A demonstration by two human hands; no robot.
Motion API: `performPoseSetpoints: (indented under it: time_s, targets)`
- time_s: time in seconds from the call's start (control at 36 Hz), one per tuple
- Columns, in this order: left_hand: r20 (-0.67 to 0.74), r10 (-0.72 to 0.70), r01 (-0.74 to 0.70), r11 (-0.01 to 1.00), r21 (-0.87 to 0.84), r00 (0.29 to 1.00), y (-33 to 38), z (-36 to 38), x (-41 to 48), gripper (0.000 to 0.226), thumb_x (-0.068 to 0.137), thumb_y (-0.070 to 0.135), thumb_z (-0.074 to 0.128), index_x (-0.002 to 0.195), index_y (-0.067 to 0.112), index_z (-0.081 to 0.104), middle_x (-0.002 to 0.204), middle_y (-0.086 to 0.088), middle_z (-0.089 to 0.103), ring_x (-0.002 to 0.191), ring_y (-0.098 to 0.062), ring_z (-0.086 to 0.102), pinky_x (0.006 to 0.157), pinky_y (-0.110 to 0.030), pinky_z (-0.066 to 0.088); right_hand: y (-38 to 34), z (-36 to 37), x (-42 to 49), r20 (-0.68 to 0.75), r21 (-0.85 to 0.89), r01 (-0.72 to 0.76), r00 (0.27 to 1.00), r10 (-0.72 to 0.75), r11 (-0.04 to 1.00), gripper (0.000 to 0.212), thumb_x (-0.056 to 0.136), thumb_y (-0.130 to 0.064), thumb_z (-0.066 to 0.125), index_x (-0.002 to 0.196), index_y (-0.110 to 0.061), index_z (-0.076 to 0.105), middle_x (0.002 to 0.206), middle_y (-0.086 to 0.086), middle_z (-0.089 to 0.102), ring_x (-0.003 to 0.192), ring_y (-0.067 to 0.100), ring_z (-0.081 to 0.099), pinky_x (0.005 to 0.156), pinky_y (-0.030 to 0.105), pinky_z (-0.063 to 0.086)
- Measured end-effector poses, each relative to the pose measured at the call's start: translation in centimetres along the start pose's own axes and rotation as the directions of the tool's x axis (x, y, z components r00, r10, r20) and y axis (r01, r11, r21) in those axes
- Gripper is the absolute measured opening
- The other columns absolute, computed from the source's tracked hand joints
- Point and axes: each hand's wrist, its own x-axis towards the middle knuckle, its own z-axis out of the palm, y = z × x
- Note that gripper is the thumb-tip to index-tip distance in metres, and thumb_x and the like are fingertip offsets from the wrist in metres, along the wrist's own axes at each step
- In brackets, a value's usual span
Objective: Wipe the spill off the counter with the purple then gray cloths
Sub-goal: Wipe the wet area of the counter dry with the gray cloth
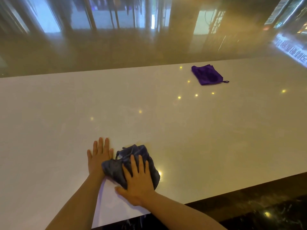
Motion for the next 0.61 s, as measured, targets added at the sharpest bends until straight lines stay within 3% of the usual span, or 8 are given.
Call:
performPoseSetpoints:
  time_s: [0.08, 0.17, 0.25, 0.33, 0.42, 0.5, 0.56, 0.61]
  targets:
    - [0.018, -0.007, 0.007, 1.0, -0.002, 1.0, 0.1, -0.3, 0.1, 0.056, 0.099, 0.035, 0.015, 0.144, 0.021, -0.014, 0.156, -0.005, -0.018, 0.144, -0.023, -0.015, 0.119, -0.045, -0.003, 0.2, -0.6, 0.5, 0.025, 0.056, 0.007, 1.0, -0.008, 0.998, 0.072, 0.088, -0.062, 0.03, 0.144, -0.034, -0.004, 0.153, 0.007, -0.024, 0.137, 0.033, -0.029, 0.1, 0.04, -0.036]
    - [0.027, -0.01, 0.011, 0.999, -0.041, 1.0, 0.3, -0.9, 0.2, 0.055, 0.099, 0.034, 0.018, 0.146, 0.02, -0.007, 0.158, -0.005, -0.013, 0.145, -0.024, -0.011, 0.119, -0.046, 0.0, 1.3, -2.3, 0.9, -0.02, 0.214, -0.026, 0.999, 0.031, 0.976, 0.062, 0.091, -0.055, 0.031, 0.144, -0.038, 0.003, 0.156, 0.009, -0.015, 0.143, 0.028, -0.017, 0.114, 0.044, -0.013]
    - [0.035, -0.01, 0.015, 0.991, -0.132, 0.999, 0.3, -1.6, 0.3, 0.051, 0.099, 0.03, 0.022, 0.147, 0.019, 0.008, 0.158, -0.006, -0.002, 0.146, -0.025, -0.003, 0.118, -0.047, 0.004, 3.3, -4.6, 1.3, -0.124, 0.254, -0.105, 0.982, 0.14, 0.962, 0.065, 0.089, -0.043, 0.043, 0.145, -0.026, 0.015, 0.157, 0.012, 0.006, 0.143, 0.029, 0.005, 0.116, 0.042, 0.009]
    - [0.027, -0.015, 0.022, 0.959, -0.282, 1.0, 0.4, -2.4, 0.1, 0.046, 0.099, 0.029, 0.024, 0.144, 0.017, 0.023, 0.158, -0.007, 0.01, 0.146, -0.025, 0.007, 0.118, -0.045, 0.008, 5.2, -6.1, 1.8, -0.104, 0.251, -0.292, 0.94, 0.325, 0.923, 0.065, 0.081, -0.043, 0.053, 0.135, -0.015, 0.03, 0.142, 0.013, 0.036, 0.128, 0.031, 0.032, 0.102, 0.041, 0.032]
    - [0.066, -0.089, 0.11, 0.862, -0.494, 0.994, 0.6, -3.0, -0.7, 0.049, 0.099, 0.03, 0.028, 0.143, 0.01, 0.023, 0.156, -0.011, 0.019, 0.144, -0.028, 0.017, 0.118, -0.041, 0.011, 6.2, -6.4, 2.0, 0.013, 0.192, -0.416, 0.907, 0.422, 0.889, 0.065, 0.076, -0.056, 0.055, 0.121, -0.01, 0.044, 0.125, 0.012, 0.05, 0.116, 0.032, 0.043, 0.092, 0.04, 0.038]
    - [0.143, -0.144, 0.202, 0.77, -0.605, 0.979, 0.8, -3.7, -1.4, 0.05, 0.098, 0.028, 0.034, 0.141, 0.005, 0.026, 0.151, -0.017, 0.028, 0.139, -0.034, 0.027, 0.115, -0.044, 0.02, 6.2, -5.9, 2.3, 0.063, 0.215, -0.405, 0.914, 0.401, 0.889, 0.046, 0.076, -0.052, 0.059, 0.098, -0.011, 0.058, 0.103, 0.01, 0.06, 0.101, 0.029, 0.053, 0.083, 0.037, 0.043]
    - [0.117, -0.117, 0.165, 0.75, -0.641, 0.986, 0.8, -4.3, -1.7, 0.044, 0.097, 0.023, 0.037, 0.136, 0.002, 0.036, 0.145, -0.02, 0.037, 0.133, -0.036, 0.037, 0.113, -0.045, 0.028, 5.9, -5.7, 2.3, 0.086, 0.283, -0.367, 0.93, 0.358, 0.886, 0.025, 0.08, -0.039, 0.059, 0.075, -0.015, 0.054, 0.08, 0.005, 0.056, 0.086, 0.026, 0.055, 0.071, 0.032, 0.041]
    - [0.078, -0.094, 0.122, 0.746, -0.654, 0.993, 1.0, -4.8, -2.0, 0.039, 0.098, 0.019, 0.036, 0.132, 0.001, 0.043, 0.141, -0.021, 0.044, 0.129, -0.036, 0.042, 0.112, -0.045, 0.031, 5.6, -5.9, 2.5, 0.106, 0.34, -0.326, 0.945, 0.309, 0.882, 0.019, 0.084, -0.028, 0.056, 0.072, -0.015, 0.048, 0.079, 0.005, 0.054, 0.081, 0.021, 0.051, 0.069, 0.029, 0.037]
